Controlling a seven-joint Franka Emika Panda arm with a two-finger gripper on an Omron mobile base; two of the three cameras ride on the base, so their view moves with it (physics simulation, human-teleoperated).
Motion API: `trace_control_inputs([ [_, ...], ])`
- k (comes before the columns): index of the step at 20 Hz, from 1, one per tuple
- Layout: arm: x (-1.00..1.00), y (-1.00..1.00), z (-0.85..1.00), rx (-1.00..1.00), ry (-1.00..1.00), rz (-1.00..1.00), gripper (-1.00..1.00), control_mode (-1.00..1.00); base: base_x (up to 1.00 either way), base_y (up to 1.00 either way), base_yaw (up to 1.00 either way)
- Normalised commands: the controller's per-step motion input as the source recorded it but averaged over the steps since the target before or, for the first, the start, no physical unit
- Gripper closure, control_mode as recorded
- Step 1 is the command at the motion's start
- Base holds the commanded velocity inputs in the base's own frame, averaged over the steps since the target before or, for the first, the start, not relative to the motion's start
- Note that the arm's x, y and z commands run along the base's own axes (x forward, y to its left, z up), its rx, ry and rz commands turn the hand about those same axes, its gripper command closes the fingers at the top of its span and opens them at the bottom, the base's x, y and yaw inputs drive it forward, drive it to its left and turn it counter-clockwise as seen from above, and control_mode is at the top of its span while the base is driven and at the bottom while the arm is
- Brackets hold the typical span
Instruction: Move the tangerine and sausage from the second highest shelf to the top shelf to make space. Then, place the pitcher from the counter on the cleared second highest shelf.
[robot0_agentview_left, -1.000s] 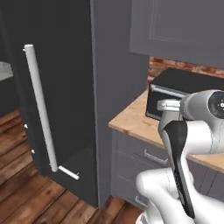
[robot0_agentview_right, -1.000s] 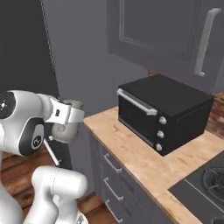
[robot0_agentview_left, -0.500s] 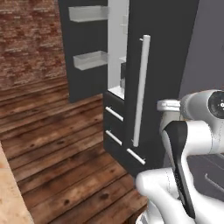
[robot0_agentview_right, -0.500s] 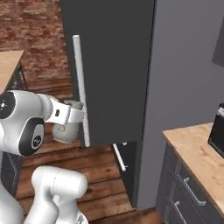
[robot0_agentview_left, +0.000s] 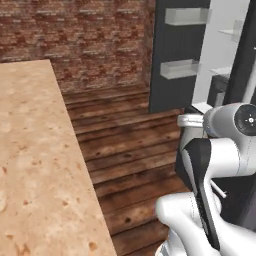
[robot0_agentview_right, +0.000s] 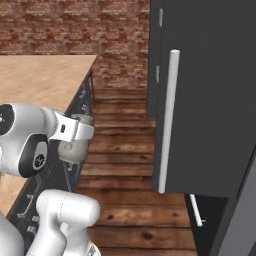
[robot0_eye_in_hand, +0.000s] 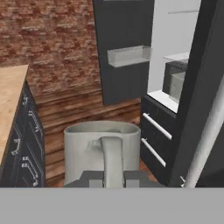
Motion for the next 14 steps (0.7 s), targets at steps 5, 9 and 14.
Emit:
trace_control_inputs([
  [5,0.0,0.0,0.0,0.0,0.0,0.0,1.0,1.0,0.76,0.03,0.14],
  [9,0.0,0.0,0.0,0.0,0.0,0.0,1.0,1.0,0.85,0.0,0.03],
  [14,0.0,0.0,0.0,0.0,0.0,0.0,1.0,1.0,0.93,0.0,-0.03],
])
